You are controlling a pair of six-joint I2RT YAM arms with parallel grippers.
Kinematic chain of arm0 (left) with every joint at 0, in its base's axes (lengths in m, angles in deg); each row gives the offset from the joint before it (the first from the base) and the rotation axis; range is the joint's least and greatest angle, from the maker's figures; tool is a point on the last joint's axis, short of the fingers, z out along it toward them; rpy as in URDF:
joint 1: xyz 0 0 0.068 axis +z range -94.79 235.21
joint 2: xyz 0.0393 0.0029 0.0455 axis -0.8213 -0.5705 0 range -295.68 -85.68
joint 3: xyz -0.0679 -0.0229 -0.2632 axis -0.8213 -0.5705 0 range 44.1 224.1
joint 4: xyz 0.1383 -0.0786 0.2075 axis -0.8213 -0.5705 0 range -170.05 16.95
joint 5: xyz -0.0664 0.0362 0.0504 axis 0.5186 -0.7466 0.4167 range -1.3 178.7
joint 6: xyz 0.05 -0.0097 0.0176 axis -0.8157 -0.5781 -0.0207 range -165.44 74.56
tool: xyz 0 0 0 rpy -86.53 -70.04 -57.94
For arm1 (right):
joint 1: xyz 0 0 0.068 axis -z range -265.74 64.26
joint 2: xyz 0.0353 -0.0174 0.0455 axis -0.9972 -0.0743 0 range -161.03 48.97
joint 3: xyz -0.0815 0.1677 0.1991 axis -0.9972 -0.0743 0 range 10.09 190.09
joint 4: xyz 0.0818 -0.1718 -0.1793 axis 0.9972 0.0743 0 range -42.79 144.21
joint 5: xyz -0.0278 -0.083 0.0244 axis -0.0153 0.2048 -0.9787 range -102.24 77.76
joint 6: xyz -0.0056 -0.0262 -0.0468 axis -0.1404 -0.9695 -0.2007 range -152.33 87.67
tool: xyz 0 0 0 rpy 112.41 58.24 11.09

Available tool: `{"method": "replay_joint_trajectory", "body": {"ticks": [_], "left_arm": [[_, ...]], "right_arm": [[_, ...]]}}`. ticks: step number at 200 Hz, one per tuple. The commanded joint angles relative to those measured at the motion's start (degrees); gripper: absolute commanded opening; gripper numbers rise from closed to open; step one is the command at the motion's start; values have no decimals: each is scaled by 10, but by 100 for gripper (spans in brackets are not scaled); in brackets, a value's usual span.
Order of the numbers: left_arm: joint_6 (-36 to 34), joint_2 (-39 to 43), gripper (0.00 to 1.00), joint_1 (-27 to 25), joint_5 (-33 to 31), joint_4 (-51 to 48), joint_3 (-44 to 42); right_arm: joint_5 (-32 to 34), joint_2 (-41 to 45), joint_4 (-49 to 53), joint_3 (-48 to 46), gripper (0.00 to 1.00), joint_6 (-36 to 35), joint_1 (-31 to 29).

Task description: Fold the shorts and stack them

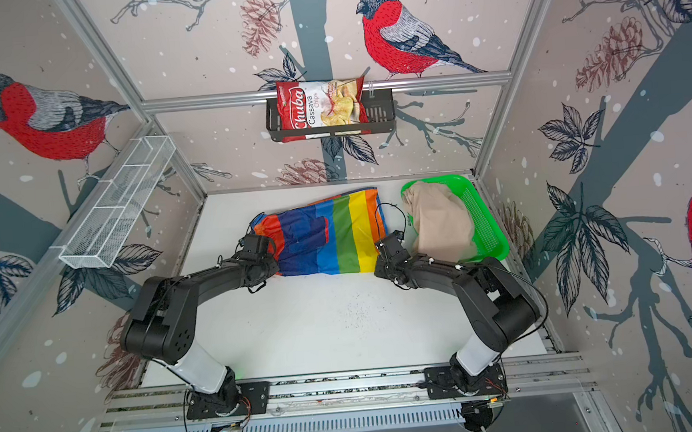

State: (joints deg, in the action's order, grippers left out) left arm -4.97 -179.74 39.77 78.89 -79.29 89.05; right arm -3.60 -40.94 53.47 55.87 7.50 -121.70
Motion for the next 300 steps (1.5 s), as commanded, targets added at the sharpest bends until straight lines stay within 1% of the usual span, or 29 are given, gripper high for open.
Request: {"method": "replay_joint_trajectory", "body": {"ticks": [1, 19, 35, 51, 60, 67, 74, 80, 85, 91, 100, 120, 133, 149, 166, 182, 201, 215, 233, 261, 282, 300], "left_arm": [[15, 32, 19, -26, 22, -65, -14], [18, 85, 21, -34, 27, -99, -1], [8, 136, 25, -35, 27, -115, 28], [-3, 167, 30, -35, 35, -100, 62], [-6, 169, 31, -35, 42, -80, 80], [-4, 160, 31, -36, 51, -66, 95], [-4, 142, 27, -37, 65, -50, 112], [-4, 122, 23, -37, 76, -39, 119], [-5, 106, 21, -39, 82, -32, 144], [-6, 81, 19, -41, 88, -25, 162], [-5, 47, 18, -42, 98, -13, 184], [2, -22, 18, -44, 118, 30, 218], [-1, -63, 20, -43, 119, 48, 239], [-9, -106, 19, -40, 103, 46, 267], [-7, -143, 18, -24, 97, 27, 294], [-3, -163, 18, -1, 107, 36, 293], [-9, -185, 18, 23, 141, 57, 284], [-15, -202, 17, 30, 148, 58, 284], [-23, -217, 16, 34, 151, 60, 277], [-23, -236, 13, 39, 161, 80, 260], [-22, -245, 12, 39, 176, 76, 274], [-15, -222, 12, 34, 187, 73, 278]], "right_arm": [[62, 30, 58, 50, 14, -28, -37], [86, 48, 82, 111, 16, -47, -58], [90, 54, 71, 151, 19, -63, -60], [95, 40, 43, 179, 20, -86, -55], [85, 23, 30, 199, 22, -94, -49], [75, 8, 18, 214, 24, -98, -43], [56, -7, -7, 222, 25, -109, -38], [31, -22, -29, 231, 24, -122, -33], [16, -36, -38, 240, 23, -127, -28], [5, -57, -45, 256, 20, -127, -21], [-13, -79, -61, 270, 20, -130, -13], [-61, -147, -90, 309, 21, -120, 17], [-90, -194, -99, 342, 21, -114, 35], [-114, -256, -96, 389, 21, -110, 54], [-132, -325, -84, 449, 20, -111, 75], [-150, -376, -82, 489, 20, -108, 96], [-165, -425, -79, 525, 20, -93, 123], [-187, -456, -82, 542, 20, -82, 142], [-212, -482, -85, 558, 20, -73, 161], [-223, -495, -80, 565, 20, -82, 177], [-211, -472, -58, 567, 20, -96, 182], [-187, -421, -43, 552, 20, -113, 179]]}}
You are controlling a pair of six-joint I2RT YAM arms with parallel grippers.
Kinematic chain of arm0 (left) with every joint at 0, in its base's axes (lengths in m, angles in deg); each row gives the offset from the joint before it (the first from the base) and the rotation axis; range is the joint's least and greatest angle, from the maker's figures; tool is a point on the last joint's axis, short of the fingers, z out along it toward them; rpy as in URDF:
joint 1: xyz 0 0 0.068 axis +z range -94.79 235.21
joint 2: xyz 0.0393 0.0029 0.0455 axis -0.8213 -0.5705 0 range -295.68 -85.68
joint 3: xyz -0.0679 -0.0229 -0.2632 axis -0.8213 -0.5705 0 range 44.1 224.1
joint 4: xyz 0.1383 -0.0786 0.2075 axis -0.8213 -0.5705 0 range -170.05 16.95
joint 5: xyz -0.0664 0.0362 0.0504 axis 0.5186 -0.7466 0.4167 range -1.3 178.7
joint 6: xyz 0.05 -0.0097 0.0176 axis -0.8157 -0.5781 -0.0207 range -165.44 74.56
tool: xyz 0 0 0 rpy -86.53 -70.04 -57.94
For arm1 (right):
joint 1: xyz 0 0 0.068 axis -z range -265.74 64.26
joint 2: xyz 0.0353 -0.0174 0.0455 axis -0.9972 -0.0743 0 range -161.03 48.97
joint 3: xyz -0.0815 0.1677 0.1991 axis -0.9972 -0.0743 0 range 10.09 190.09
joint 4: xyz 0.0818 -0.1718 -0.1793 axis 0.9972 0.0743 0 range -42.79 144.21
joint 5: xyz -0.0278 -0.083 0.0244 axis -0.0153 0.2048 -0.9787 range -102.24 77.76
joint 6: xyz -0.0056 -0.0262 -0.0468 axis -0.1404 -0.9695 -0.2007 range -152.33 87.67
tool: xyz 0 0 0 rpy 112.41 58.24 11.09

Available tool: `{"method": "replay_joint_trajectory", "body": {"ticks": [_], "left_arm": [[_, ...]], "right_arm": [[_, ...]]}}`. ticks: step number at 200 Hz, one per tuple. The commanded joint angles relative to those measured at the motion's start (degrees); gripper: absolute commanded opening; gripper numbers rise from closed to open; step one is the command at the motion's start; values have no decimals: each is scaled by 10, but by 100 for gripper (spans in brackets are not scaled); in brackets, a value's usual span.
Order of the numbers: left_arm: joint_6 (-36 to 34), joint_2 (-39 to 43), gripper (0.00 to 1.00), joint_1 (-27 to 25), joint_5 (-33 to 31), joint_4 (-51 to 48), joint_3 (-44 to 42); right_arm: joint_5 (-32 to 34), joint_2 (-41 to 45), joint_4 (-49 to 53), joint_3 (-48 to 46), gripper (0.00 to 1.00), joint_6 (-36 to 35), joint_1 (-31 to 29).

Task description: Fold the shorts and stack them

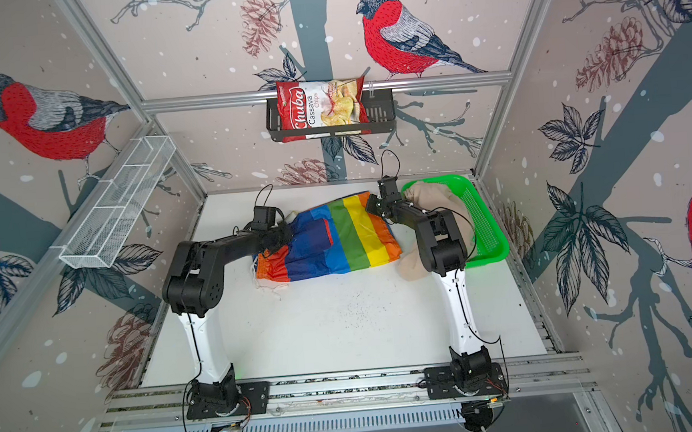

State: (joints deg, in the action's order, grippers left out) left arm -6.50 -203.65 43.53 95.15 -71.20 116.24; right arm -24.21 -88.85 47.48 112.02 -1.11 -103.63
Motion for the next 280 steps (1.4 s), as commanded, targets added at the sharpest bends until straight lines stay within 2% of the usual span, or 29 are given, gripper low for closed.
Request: {"method": "replay_joint_trajectory", "body": {"ticks": [1, 14, 22, 44, 66, 74, 92, 116, 138, 173, 189, 218, 265, 280], "left_arm": [[0, 20, 12, -4, 25, -9, 6], [1, 53, 12, -11, 26, -19, 9], [1, 83, 16, -15, 23, -30, 11], [-3, 176, 36, -22, 10, -49, -2], [-8, 275, 57, -21, -31, -82, -39], [2, 311, 63, -18, -58, -99, -62], [15, 395, 73, 0, -98, -120, -134], [20, 506, 85, 44, -108, -121, -250], [14, 575, 97, 82, -96, -143, -311], [15, 602, 98, 131, -41, -151, -367], [21, 596, 98, 159, 5, -129, -392], [36, 576, 98, 189, 52, -89, -424], [89, 544, 98, 193, 98, -12, -467], [97, 528, 98, 194, 108, 6, -472]], "right_arm": [[20, 62, 17, -11, 20, -28, -3], [49, 117, 16, -39, 22, -45, -16], [82, 151, 17, -55, 24, -59, -29], [206, 244, 15, -103, 23, -136, -103], [341, 299, -2, -143, 25, -240, -211], [380, 310, -15, -161, 31, -274, -252], [432, 318, -50, -194, 51, -333, -332], [414, 295, -65, -203, 79, -363, -406], [398, 241, -49, -168, 100, -362, -454], [381, 150, -32, -101, 99, -363, -507], [359, 120, -37, -86, 99, -362, -518], [324, 69, -26, -46, 99, -347, -517], [279, -5, -7, 11, 100, -312, -497], [264, -19, -2, 22, 95, -294, -486]]}}
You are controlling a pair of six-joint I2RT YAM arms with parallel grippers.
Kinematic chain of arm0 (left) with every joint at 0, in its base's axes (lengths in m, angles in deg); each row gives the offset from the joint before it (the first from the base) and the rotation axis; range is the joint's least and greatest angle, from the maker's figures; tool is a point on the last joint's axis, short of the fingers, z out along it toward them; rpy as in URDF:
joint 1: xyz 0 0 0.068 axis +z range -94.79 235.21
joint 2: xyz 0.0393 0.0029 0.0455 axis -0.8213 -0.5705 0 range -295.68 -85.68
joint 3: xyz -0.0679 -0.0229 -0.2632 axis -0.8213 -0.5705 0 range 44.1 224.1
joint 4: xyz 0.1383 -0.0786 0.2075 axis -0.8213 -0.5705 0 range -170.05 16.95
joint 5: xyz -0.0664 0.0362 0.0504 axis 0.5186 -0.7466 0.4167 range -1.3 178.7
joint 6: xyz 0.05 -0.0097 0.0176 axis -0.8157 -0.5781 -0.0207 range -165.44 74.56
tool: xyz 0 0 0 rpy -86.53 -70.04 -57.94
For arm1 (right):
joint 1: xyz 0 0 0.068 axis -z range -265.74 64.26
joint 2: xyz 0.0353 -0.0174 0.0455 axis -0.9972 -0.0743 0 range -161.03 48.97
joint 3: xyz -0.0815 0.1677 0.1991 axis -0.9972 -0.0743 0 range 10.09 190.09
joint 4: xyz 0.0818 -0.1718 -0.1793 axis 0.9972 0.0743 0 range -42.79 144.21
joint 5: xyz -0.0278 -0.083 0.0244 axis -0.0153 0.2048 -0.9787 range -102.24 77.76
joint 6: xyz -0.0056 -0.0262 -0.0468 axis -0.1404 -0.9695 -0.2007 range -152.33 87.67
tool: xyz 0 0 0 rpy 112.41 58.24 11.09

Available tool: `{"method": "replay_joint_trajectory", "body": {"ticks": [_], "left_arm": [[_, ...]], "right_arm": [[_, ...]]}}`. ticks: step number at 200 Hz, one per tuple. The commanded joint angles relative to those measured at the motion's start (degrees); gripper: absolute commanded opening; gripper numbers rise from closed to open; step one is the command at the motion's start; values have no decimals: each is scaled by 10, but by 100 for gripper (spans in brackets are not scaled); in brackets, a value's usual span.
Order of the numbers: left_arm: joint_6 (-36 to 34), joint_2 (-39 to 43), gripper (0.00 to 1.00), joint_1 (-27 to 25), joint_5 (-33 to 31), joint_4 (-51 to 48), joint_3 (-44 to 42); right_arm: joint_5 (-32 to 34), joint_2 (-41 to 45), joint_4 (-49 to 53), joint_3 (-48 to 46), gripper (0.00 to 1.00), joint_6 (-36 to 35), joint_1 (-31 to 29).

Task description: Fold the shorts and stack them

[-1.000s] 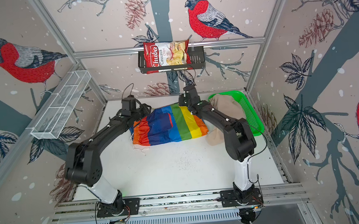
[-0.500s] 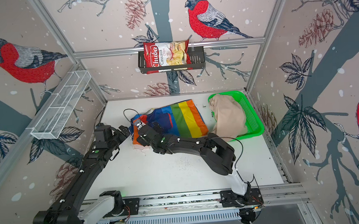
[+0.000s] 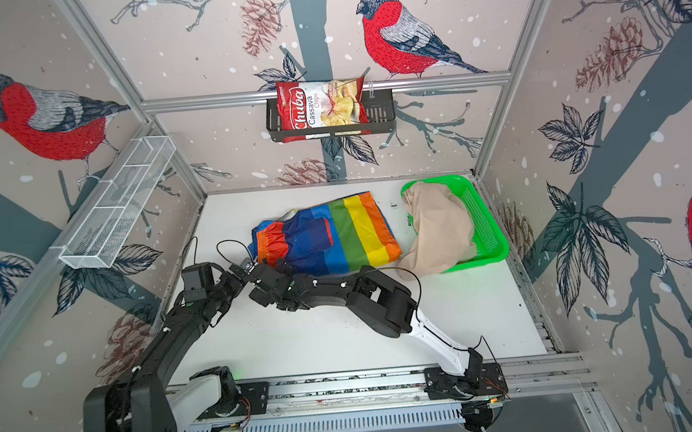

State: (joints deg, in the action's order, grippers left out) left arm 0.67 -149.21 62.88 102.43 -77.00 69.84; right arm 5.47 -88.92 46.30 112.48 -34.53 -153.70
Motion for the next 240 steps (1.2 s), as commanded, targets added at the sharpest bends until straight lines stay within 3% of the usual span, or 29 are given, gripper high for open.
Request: {"method": "replay_joint_trajectory", "body": {"ticks": [1, 15, 31, 39, 56, 75, 106, 151, 212, 240], "left_arm": [[26, -18, 98, 1, 36, 64, -8], [31, -38, 98, 1, 46, 75, -5], [34, -66, 98, 0, 64, 95, -1], [35, -80, 98, 1, 77, 113, -2], [52, -107, 98, 0, 103, 156, -9], [72, -130, 98, 0, 135, 210, -16], [105, -156, 98, 0, 159, 282, -23], [106, -193, 98, -1, 158, 306, -20], [115, -234, 89, -26, 151, 337, -14], [112, -247, 81, -40, 149, 334, 5]], "right_arm": [[-34, -18, 10, 18, 95, 42, 16], [-57, -20, 9, 15, 85, 60, 26], [-78, -18, 5, 7, 52, 76, 33], [-83, -16, -3, 0, 41, 84, 35], [-98, -12, -11, -12, 25, 101, 39], [-122, 1, -20, -31, 14, 121, 43], [-161, 27, -52, -74, 8, 153, 51], [-218, 63, -96, -125, 6, 197, 61], [-284, 99, -147, -173, 3, 250, 70], [-274, 103, -128, -174, 4, 247, 63]]}}
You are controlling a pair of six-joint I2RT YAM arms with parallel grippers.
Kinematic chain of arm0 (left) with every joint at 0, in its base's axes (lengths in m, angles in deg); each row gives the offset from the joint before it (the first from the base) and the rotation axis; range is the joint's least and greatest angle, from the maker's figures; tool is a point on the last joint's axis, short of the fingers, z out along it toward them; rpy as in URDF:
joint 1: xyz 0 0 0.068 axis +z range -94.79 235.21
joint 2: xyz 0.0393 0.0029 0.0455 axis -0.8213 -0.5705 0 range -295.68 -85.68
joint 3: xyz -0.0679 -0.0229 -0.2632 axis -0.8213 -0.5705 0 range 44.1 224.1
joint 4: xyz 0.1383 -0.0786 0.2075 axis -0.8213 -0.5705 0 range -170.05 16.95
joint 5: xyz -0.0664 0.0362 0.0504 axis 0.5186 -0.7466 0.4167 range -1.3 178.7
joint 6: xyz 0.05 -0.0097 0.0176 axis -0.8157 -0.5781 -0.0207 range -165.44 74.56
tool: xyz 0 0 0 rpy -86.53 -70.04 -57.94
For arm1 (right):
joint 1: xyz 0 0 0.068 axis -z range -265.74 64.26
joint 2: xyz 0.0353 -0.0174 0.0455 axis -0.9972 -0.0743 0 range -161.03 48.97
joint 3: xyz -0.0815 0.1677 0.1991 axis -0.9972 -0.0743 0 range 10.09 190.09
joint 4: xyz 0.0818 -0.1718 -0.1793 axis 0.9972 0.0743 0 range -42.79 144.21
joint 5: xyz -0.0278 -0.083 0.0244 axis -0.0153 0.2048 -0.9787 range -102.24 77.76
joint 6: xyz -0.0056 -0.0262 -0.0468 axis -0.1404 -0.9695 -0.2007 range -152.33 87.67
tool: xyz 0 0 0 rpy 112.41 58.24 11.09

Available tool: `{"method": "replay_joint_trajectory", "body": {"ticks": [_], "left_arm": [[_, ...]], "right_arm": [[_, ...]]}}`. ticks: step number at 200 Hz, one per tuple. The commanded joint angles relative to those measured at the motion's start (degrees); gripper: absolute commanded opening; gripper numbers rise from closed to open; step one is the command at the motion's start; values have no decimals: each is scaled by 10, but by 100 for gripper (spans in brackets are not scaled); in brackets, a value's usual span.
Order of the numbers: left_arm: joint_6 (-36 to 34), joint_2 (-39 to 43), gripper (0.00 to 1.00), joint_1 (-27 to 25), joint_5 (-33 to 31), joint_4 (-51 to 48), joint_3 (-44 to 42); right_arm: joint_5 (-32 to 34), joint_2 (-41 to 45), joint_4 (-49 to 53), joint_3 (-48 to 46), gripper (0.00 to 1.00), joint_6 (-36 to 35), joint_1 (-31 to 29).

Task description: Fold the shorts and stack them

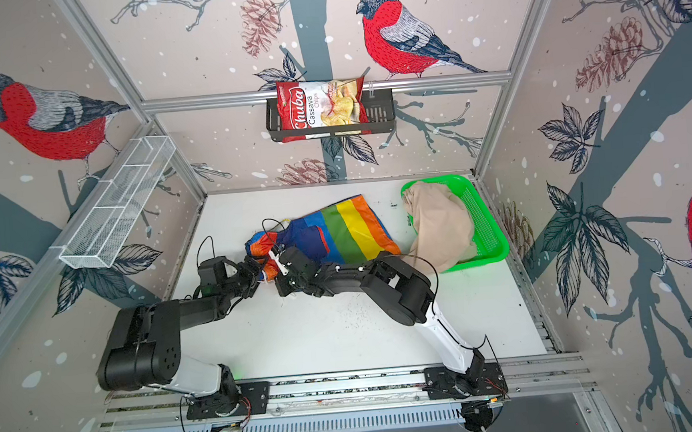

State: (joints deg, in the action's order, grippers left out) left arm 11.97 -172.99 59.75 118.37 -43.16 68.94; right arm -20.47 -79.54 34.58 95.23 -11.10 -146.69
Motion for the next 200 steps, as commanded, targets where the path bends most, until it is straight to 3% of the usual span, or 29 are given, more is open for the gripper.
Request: {"method": "replay_joint_trajectory", "body": {"ticks": [1, 17, 33, 42, 53, 87, 115, 145, 162, 200], "left_arm": [[-2, -9, 80, -8, -11, -5, 15], [-8, -13, 62, -12, -15, -22, 28], [-18, -9, 31, -12, -24, -50, 43], [-27, -6, 13, -11, -30, -75, 54], [-38, 2, 0, -11, -40, -111, 70], [-107, 34, 0, -12, -62, -269, 139], [-180, 56, 0, -11, -84, -391, 198], [-237, 59, 0, -11, -79, -466, 248], [-257, 57, 0, -11, -77, -495, 272], [-287, 63, 0, -11, -97, -542, 320]], "right_arm": [[-13, 9, -11, -2, 4, 13, -8], [2, 15, -4, -9, 5, 10, -13], [16, 25, -2, -22, 8, 7, -18], [24, 32, 0, -29, 11, 5, -21], [26, 44, 2, -41, 20, 3, -23], [16, 130, 17, -95, 42, -5, -14], [34, 218, 12, -162, 46, 16, 36], [22, 224, 31, -188, 23, 63, 111], [7, 207, 32, -190, 15, 81, 127], [16, 131, 64, -136, 14, 85, 97]]}}
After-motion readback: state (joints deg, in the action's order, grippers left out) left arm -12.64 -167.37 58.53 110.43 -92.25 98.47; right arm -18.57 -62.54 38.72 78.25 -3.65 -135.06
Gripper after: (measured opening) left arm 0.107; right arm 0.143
